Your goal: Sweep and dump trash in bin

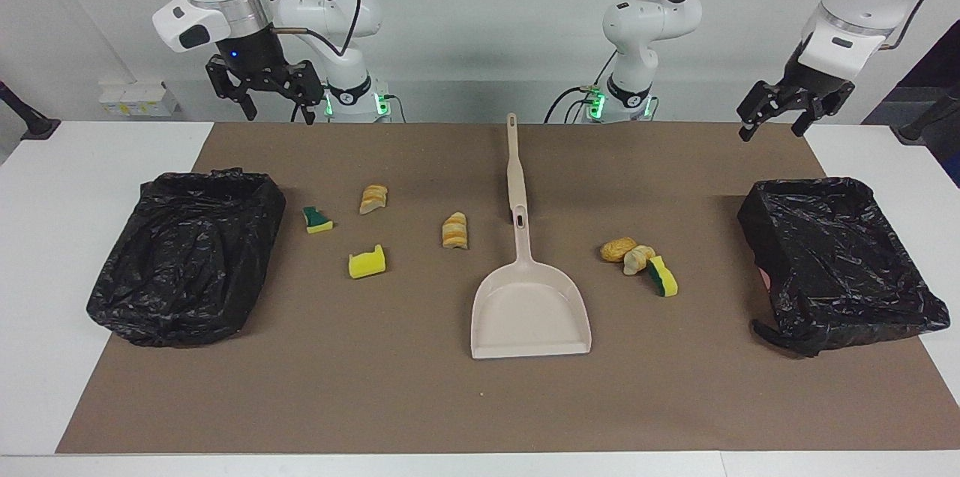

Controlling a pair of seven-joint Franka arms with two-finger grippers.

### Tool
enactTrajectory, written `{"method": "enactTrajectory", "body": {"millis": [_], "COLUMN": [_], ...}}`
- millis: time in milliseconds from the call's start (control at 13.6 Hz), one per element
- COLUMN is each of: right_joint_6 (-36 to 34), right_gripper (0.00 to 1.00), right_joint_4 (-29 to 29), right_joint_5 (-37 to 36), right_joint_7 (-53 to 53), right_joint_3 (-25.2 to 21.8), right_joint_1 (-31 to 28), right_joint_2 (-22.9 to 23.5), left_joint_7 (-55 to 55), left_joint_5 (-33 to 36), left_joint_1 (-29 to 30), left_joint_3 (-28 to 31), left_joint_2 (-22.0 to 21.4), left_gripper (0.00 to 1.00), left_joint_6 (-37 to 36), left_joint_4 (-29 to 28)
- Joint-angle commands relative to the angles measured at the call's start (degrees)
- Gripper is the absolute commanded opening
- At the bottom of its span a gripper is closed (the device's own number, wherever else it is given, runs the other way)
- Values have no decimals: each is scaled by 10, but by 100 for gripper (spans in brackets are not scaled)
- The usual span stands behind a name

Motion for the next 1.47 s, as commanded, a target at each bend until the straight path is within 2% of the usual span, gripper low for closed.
{"method": "enactTrajectory", "body": {"millis": [0, 737, 885, 1180, 1401], "right_joint_6": [13, 14, 14, 14, 14], "right_gripper": [100, 100, 100, 100, 100], "right_joint_4": [-11, -11, -12, -12, -12], "right_joint_5": [10, 10, 11, 11, 11], "right_joint_7": [-6, -6, -5, -4, -5], "right_joint_3": [1, 1, 1, 1, 1], "right_joint_1": [-8, -7, -7, -7, -7], "right_joint_2": [-6, -6, -6, -6, -7], "left_joint_7": [5, 4, -1, -2, -5], "left_joint_5": [-5, -5, -5, -9, -10], "left_joint_1": [0, -4, -10, -42, -83], "left_joint_3": [-1, -1, -6, -8, -8], "left_joint_2": [-7, -8, -10, -32, -59], "left_gripper": [100, 100, 100, 100, 100], "left_joint_6": [9, 7, -14, -8, -6], "left_joint_4": [-8, -8, -9, -55, -111]}}
